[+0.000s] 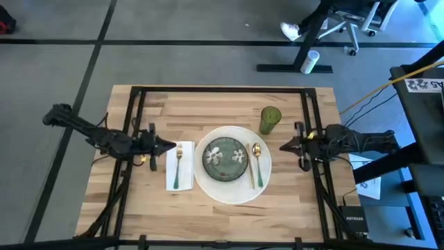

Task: Set table place
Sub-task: Return to Home Position

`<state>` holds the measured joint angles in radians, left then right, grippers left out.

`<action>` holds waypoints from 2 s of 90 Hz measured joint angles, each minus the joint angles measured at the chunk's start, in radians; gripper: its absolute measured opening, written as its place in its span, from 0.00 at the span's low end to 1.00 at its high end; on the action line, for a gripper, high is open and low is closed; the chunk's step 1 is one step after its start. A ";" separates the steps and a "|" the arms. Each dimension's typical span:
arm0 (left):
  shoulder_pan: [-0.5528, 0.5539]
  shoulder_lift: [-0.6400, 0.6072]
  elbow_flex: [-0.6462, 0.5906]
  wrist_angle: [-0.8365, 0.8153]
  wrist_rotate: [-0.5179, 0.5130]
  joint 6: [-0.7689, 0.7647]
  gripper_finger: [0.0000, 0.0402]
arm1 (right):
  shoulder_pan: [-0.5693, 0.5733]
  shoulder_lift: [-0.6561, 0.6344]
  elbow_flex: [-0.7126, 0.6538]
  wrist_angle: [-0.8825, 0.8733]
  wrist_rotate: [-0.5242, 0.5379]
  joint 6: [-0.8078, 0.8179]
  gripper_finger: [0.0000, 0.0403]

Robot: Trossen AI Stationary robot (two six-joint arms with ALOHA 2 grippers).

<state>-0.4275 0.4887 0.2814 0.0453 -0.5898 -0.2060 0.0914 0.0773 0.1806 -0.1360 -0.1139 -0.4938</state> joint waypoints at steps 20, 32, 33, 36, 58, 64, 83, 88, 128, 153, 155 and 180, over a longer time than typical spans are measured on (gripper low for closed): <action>0.001 -0.096 -0.136 0.123 0.081 0.052 0.00 | 0.000 -0.070 -0.092 0.047 0.080 -0.001 0.00; 0.013 -0.151 -0.215 0.153 0.091 0.020 0.00 | 0.000 -0.073 -0.100 0.083 0.112 -0.066 0.00; 0.015 -0.155 -0.221 0.161 0.098 0.018 0.00 | 0.000 -0.073 -0.100 0.090 0.112 -0.069 0.00; 0.021 -0.168 -0.239 0.185 0.119 0.019 0.00 | 0.000 -0.073 -0.099 0.094 0.111 -0.084 0.00; 0.082 -0.218 -0.272 0.229 0.303 0.058 0.00 | 0.000 -0.073 -0.099 0.108 0.035 -0.109 0.00; 0.105 -0.229 -0.272 0.227 0.357 0.051 0.00 | 0.000 -0.073 -0.112 0.158 0.004 -0.107 0.00; 0.185 -0.228 -0.272 0.186 0.499 0.015 0.00 | 0.000 -0.074 -0.173 0.169 -0.006 -0.007 0.00; 0.207 -0.228 -0.272 0.172 0.530 0.012 0.00 | 0.000 -0.072 -0.173 0.165 -0.010 0.001 0.00; 0.381 -0.407 -0.272 0.190 0.847 0.103 0.00 | 0.000 -0.073 -0.173 0.182 -0.082 -0.008 0.00; 0.420 -0.486 -0.272 0.063 0.668 0.139 0.00 | 0.000 -0.073 -0.174 0.175 -0.065 -0.047 0.00; 0.422 -0.486 -0.272 0.068 0.660 0.147 0.00 | 0.000 -0.073 -0.173 0.173 -0.060 -0.052 0.00; 0.421 -0.485 -0.272 0.072 0.653 0.170 0.00 | 0.000 -0.073 -0.174 0.175 0.065 0.143 0.00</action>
<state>-0.0067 0.0036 0.0093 0.1173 0.0628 -0.0364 0.0914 0.0044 0.0071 0.0395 -0.0487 -0.3504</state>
